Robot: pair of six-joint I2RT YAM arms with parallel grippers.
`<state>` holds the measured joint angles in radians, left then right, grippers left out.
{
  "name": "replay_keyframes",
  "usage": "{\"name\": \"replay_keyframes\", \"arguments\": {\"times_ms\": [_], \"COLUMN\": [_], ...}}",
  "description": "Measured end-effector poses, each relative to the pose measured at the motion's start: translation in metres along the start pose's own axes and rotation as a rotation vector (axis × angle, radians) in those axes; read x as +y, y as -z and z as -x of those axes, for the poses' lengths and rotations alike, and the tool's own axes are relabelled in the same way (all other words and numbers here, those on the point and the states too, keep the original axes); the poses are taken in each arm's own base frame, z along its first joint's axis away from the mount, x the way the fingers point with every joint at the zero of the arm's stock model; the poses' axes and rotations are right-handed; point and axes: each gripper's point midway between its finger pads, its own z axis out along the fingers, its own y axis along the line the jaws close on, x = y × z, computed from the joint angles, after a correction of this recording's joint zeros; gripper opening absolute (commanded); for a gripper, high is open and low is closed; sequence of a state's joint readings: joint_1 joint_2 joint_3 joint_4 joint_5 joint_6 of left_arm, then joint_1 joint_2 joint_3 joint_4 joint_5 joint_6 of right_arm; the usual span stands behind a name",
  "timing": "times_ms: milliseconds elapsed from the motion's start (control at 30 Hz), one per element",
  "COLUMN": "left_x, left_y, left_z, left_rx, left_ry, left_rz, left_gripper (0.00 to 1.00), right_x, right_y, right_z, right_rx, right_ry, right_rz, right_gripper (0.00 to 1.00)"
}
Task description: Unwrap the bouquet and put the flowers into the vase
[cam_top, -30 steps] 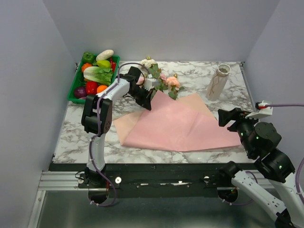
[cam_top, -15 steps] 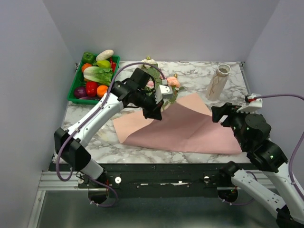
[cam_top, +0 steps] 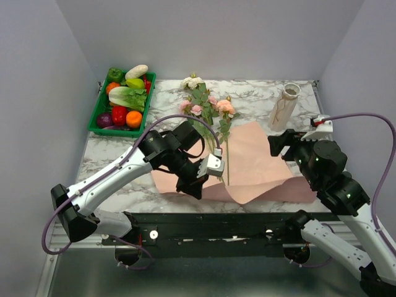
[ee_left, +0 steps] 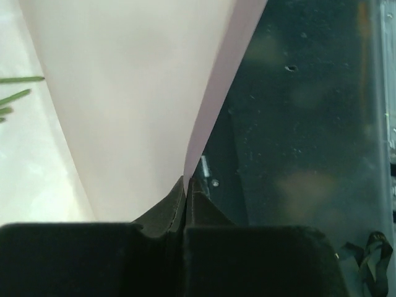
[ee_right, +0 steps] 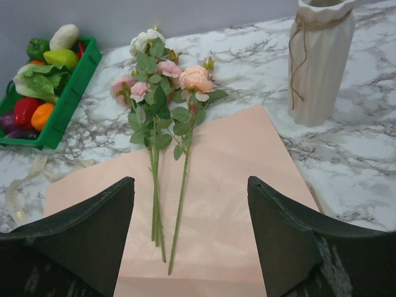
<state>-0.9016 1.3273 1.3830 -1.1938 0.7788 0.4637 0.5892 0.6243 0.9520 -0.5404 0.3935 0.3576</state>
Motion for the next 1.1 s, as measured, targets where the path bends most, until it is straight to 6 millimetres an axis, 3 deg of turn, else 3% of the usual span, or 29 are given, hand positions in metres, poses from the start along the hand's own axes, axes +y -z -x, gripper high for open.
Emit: {"name": "replay_keyframes", "arguments": {"times_ms": [67, 167, 200, 267, 467, 567, 700, 733, 800, 900, 967, 1100], "left_x": [-0.013, -0.03, -0.035, -0.041, -0.046, -0.044, -0.044, -0.041, -0.025, 0.022, 0.067, 0.159], "left_y": [0.003, 0.0, -0.002, -0.003, 0.009, 0.031, 0.076, 0.083, 0.116, 0.146, 0.157, 0.144], "left_z": [-0.004, -0.015, -0.019, -0.023, -0.013, 0.018, 0.068, 0.073, 0.088, 0.08, 0.062, -0.004], "left_rx": [0.0, 0.006, 0.017, 0.032, 0.027, -0.023, -0.13, -0.143, -0.214, -0.261, -0.27, -0.215], "left_ry": [-0.042, -0.104, -0.126, -0.145, -0.212, -0.29, -0.398, -0.395, -0.378, -0.216, -0.061, 0.29], "left_rz": [-0.049, -0.126, -0.146, -0.169, -0.127, -0.032, 0.142, 0.176, 0.318, 0.498, 0.59, 0.665], "left_gripper": [0.19, 0.63, 0.82, 0.98, 0.99, 0.99, 0.99, 0.99, 0.98, 0.93, 0.89, 0.88], "right_x": [0.004, 0.009, 0.011, 0.014, 0.018, 0.017, 0.02, 0.022, 0.029, 0.04, 0.045, 0.052], "right_y": [-0.005, -0.016, -0.019, -0.024, -0.027, -0.027, -0.032, -0.035, -0.046, -0.067, -0.082, -0.113], "right_z": [-0.006, -0.022, -0.027, -0.039, -0.081, -0.09, -0.09, -0.088, -0.082, -0.079, -0.084, -0.1], "right_rx": [0.024, 0.083, 0.098, 0.138, 0.245, 0.27, 0.283, 0.288, 0.303, 0.335, 0.37, 0.441], "right_ry": [0.007, 0.02, 0.022, 0.024, 0.013, 0.016, 0.031, 0.035, 0.049, 0.077, 0.099, 0.143], "right_rz": [0.011, 0.024, 0.029, 0.04, 0.084, 0.088, 0.088, 0.088, 0.086, 0.08, 0.071, 0.048], "right_gripper": [0.78, 0.77, 0.77, 0.77, 0.79, 0.81, 0.81, 0.81, 0.78, 0.74, 0.72, 0.68]}}
